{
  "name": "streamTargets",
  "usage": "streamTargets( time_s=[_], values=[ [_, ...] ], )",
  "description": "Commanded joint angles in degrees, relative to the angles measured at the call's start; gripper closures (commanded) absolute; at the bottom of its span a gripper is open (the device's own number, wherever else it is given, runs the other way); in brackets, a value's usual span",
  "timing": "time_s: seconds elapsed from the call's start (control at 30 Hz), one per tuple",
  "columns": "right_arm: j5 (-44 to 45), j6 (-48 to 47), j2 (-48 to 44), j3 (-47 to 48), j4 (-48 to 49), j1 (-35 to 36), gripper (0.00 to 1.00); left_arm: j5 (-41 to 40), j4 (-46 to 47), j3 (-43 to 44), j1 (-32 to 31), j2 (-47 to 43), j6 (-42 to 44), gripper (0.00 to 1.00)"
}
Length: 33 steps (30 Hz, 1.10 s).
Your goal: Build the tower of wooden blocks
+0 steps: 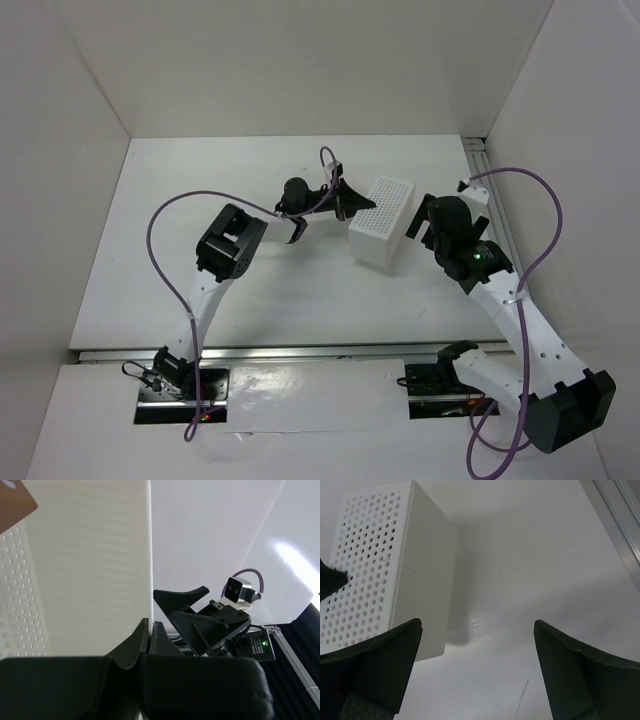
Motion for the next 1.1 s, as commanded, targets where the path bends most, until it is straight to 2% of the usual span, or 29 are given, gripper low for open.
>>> streamTargets(
  time_s=[0.0, 0.43, 0.63, 0.93, 0.97, 1.03, 1.07],
  values=[
    [1.30, 0.09, -0.45, 2.73, -1.83, 0.51, 0.00, -1.48, 34.27, 2.53, -0.58, 0.30, -9.86, 1.00],
    [2.96, 0.09, -0.97, 5.27, -4.02, 0.51, 0.00, -0.87, 34.27, 4.29, -1.64, -1.63, -9.86, 1.00],
    [2.96, -0.44, -2.64, 9.23, -5.26, 0.51, 0.00, 3.17, 30.41, 3.68, -1.64, -7.43, -6.62, 1.00],
    [3.49, -1.49, -5.01, 16.97, -6.93, 0.51, 0.00, 10.72, 20.22, 6.83, -0.33, -14.28, 0.41, 1.00],
    [3.49, -1.49, -5.02, 17.58, -6.93, 0.51, 0.00, 11.69, 16.81, 6.84, -0.32, -14.99, 1.55, 1.00],
    [3.49, -2.11, -5.02, 17.59, -6.93, 0.51, 0.00, 14.23, 10.14, 5.88, 2.21, -18.41, 5.85, 1.00],
    [3.49, -2.11, -5.02, 17.59, -6.93, 0.51, 0.00, 17.73, 4.27, 5.26, 3.10, -20.07, 15.44, 1.00]
  ],
)
